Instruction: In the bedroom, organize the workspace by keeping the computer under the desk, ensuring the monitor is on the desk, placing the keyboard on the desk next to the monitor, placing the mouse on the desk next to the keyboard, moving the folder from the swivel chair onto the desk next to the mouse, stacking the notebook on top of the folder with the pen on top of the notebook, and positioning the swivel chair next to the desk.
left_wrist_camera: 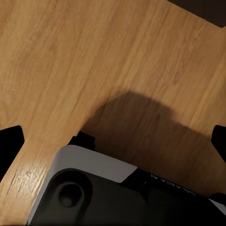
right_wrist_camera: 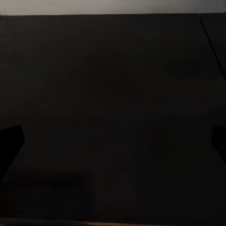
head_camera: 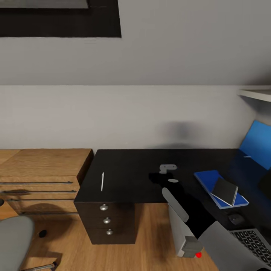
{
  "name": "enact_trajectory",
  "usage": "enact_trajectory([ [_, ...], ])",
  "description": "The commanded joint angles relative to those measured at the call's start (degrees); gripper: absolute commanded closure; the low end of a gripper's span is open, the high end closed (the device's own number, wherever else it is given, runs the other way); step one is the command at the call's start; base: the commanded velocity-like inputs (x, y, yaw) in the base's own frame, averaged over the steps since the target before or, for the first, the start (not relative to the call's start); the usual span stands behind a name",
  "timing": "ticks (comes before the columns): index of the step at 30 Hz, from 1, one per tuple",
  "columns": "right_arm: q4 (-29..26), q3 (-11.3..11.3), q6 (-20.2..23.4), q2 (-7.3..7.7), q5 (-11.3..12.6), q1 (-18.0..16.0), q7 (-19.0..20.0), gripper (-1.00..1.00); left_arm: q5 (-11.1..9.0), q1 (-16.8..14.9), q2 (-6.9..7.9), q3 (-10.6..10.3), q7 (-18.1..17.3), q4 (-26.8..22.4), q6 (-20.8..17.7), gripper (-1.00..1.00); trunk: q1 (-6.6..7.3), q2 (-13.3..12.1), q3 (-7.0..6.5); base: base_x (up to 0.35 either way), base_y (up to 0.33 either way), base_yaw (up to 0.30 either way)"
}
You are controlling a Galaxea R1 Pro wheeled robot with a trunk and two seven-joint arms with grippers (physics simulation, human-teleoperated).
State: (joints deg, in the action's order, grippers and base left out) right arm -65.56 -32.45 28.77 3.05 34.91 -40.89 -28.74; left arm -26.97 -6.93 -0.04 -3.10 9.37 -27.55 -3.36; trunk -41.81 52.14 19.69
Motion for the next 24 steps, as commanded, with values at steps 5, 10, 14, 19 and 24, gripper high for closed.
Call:
enact_trajectory([
  [5, 0.06, -0.36, 0.14, -0.58, 0.47, -0.07, -0.76, -1.0, -0.27, -0.01, 0.03, -0.43, 0.25, -0.22, -0.37, -1.0, 1.1, -1.97, -0.45, 0.0, 0.0, 0.146],
  [10, 0.16, -0.35, 0.33, -0.67, 0.51, -0.07, -1.1, -1.0, -0.33, -0.01, 0.49, -0.39, 0.18, -10.9, -6.13, -1.0, 2.2, -3.97, -0.97, 0.0, 0.0, 0.144],
  [14, 0.16, -0.28, 0.42, -0.66, 0.51, -0.07, -1.3, -1.0, -0.47, -0.01, 1.34, -0.16, 0.32, -22.58, -18.78, -1.0, 2.63, -4.77, -1.02, 0.0, 0.0, 0.142],
  [19, 0.11, -0.17, 0.49, -0.45, 0.51, -0.07, -1.35, -1.0, -0.89, -0.01, 2.15, 6.02, 0.59, -45.09, -38.51, -1.0, 2.63, -4.77, -0.72, 0.0, 0.0, 0.107],
  [24, 0.16, -0.09, 0.44, -0.22, 0.58, -0.07, -1.31, -1.0, -0.7, -0.01, 2.4, 8.92, 0.7, -50.95, -40.06, -1.0, 2.63, -4.77, -0.65, 0.0, 0.0, 0.022],
])
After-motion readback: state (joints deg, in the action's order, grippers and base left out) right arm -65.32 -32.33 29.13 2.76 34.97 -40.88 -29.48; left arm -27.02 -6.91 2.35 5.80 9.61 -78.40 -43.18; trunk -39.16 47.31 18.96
